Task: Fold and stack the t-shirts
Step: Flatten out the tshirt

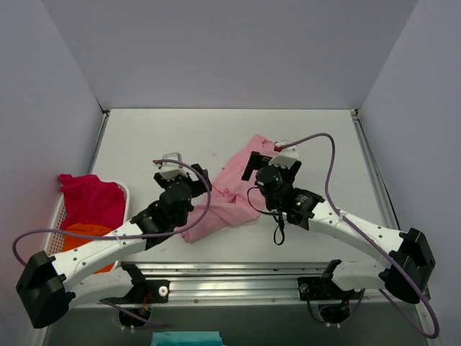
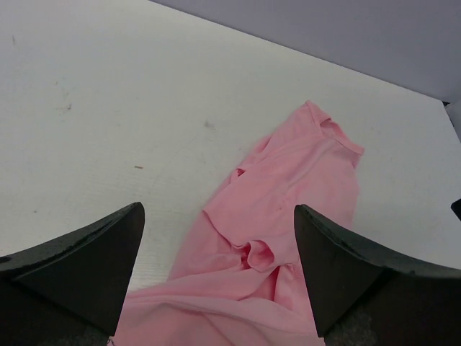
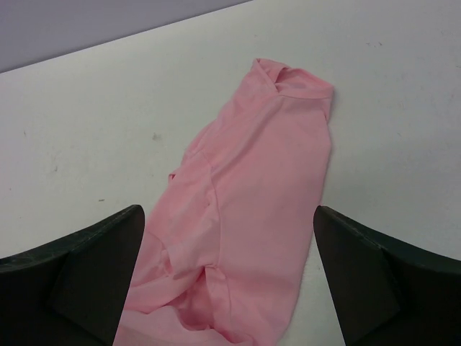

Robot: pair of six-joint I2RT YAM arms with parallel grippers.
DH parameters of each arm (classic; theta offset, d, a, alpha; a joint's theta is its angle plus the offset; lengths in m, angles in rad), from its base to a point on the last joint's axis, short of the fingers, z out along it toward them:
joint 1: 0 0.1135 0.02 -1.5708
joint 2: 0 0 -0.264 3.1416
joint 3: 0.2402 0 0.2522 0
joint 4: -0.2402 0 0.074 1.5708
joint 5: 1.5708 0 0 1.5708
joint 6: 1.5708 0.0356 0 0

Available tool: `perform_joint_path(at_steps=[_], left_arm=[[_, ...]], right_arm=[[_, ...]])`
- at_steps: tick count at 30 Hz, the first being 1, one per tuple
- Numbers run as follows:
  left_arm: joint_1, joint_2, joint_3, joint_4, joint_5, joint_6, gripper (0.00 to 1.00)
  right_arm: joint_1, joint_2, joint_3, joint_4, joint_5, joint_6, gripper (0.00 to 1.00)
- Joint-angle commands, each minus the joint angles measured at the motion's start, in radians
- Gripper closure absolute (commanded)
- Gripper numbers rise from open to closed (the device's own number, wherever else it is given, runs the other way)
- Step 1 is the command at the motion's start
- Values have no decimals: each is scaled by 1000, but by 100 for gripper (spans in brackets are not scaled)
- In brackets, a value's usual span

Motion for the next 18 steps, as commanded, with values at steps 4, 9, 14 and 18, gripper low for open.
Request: perform_joint_path(at_steps=[4,9,14,18], left_arm=[[-1,-178,15,-337,-97,-158,6],[-52,-224,15,-536,-152,-302,6],[-73,-211,-123,-346,-50,-259,6],[-76,-107,-125,-346,-17,-300,12]], right_arm=[[16,-122,-55,-1,91,27,0],[16,-167,-87,-1,115,44,0],[14,-198,-121,14,126,67,0],[13,-199,-112,-19,137,78,0]])
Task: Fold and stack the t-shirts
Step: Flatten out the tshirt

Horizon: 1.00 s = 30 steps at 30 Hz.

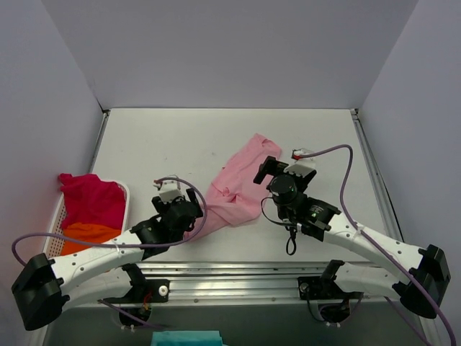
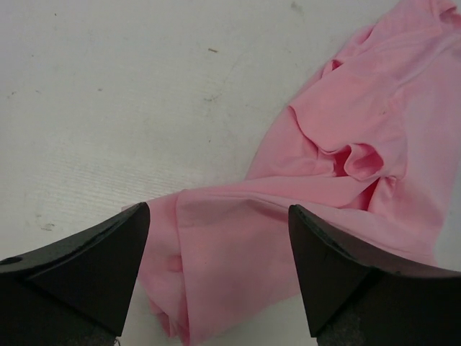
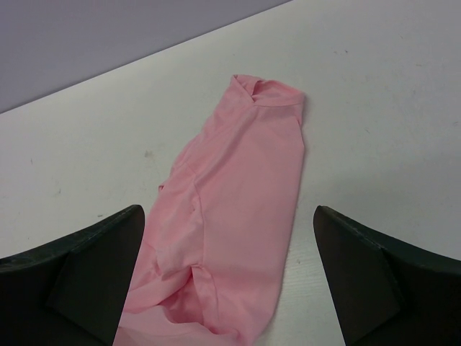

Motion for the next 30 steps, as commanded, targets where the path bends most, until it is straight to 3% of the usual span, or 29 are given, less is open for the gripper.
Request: perform_joint_path(at_steps=[1,4,14,21,30], left_arm=[[-7,90,8,39,43,-48,16],[-12,143,2,48,45,-88,18],[37,196,-71,284,28,-3,18],[137,311,-95,431,154,-6,18],[169,216,-164,471,221,-12,18]], right_arm=[[1,-18,10,-13,67,35,0],[-2,-15,7,-16,71,49,0],[-3,45,12,-9,61,66,0],[-3,81,20,-1,48,68,0],[-5,123,24,5,61,74,0]])
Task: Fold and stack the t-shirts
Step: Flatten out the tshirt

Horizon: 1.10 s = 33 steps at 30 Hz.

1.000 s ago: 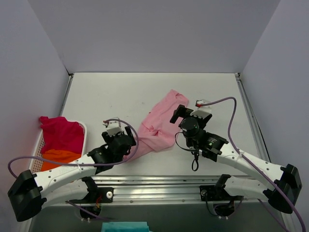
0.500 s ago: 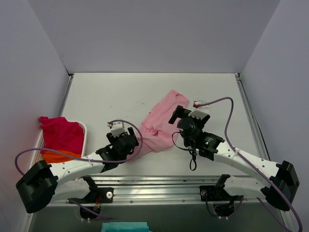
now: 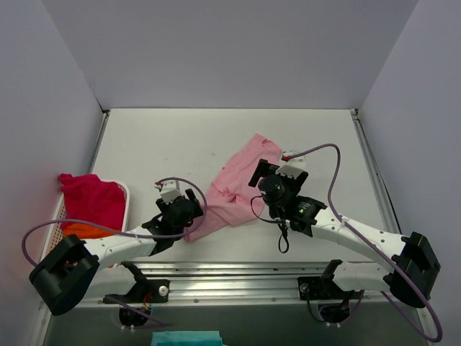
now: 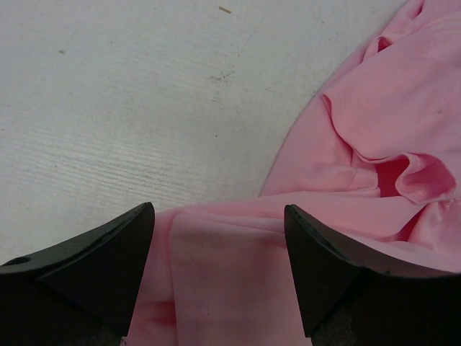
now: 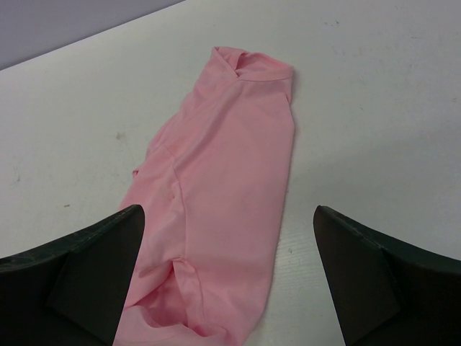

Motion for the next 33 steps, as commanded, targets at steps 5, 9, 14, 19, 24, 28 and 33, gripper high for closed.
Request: perform_joint_path(at_steps=[5,9,14,19,24,28,33], left_arm=[[20,-152,-72,98,71,-9,18],[29,-175,-95,107,83,-17,18],[34,-113,-94,144,98,-23,18],[43,-2,-82,199,120,-21,18],[49,77,-66,249,149,-21,22],[49,57,-72,258,144,-15,26],[49,-12,-79,224,124,-9,30]], right_arm=[[-5,42,33,8,43,26,0],[-7,49,35,7,40,29,0],[-7,48,36,5,41,29,0],[-8,45,35,2,43,32,0],[-10,55,36,5,38,32,0],[-13,69,36,5,40,34,0],[-11,75,39,5,41,34,0]])
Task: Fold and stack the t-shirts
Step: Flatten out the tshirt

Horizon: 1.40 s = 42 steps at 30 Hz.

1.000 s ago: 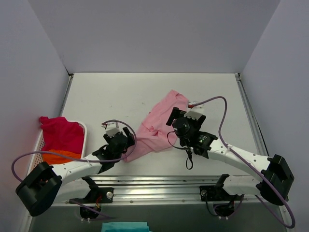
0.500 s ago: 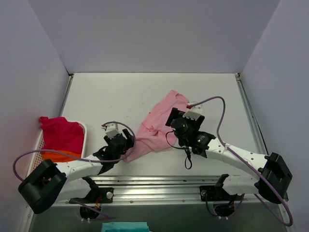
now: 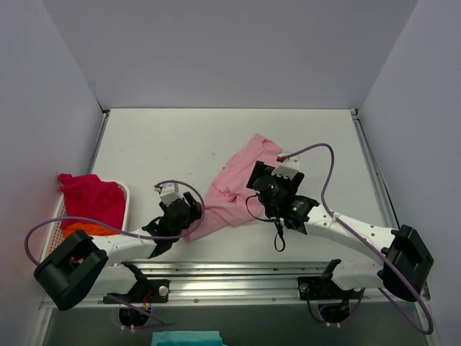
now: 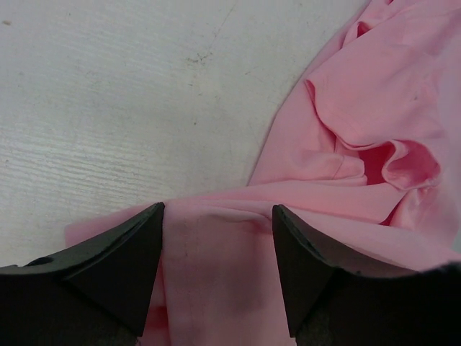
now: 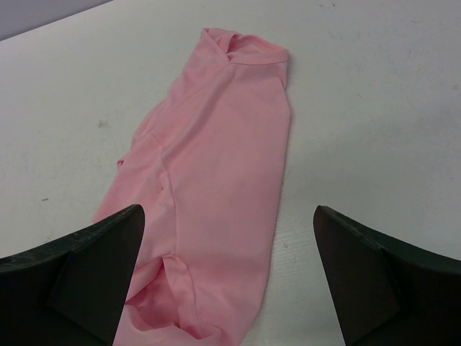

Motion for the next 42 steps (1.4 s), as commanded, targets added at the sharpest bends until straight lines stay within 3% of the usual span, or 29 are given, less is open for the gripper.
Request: perform_joint_path(at_steps=[1,7,18,22,25,26,27,28,35,42], left_arm=[[6,-64,11,20,-13,11,31],[4,-110,11,-22,-26,9,43],[6,-100,6,-31,-22,0,47],[6,-91,1,-8,-19,-5,52],[4,-73,-3,16,-14,3,67],[6,-55,1,13,-20,3,77],[6,-44,9,6,-23,2,95],[6,-30,18,6,-25,2,98],[3,-71,-12,3,-20,0,98],[-8,-157,-46,-63,-71,-28,98]], right_arm=[[-5,5,39,6,42,15,0],[-5,7,42,4,42,17,0],[-5,7,42,0,43,19,0],[-6,10,43,0,46,19,0],[-5,13,40,0,49,20,0],[-6,13,40,1,51,20,0],[-6,17,40,3,52,20,0],[-5,21,40,4,52,20,0],[-8,80,36,124,-108,-81,5],[20,292,154,121,-244,-84,11]])
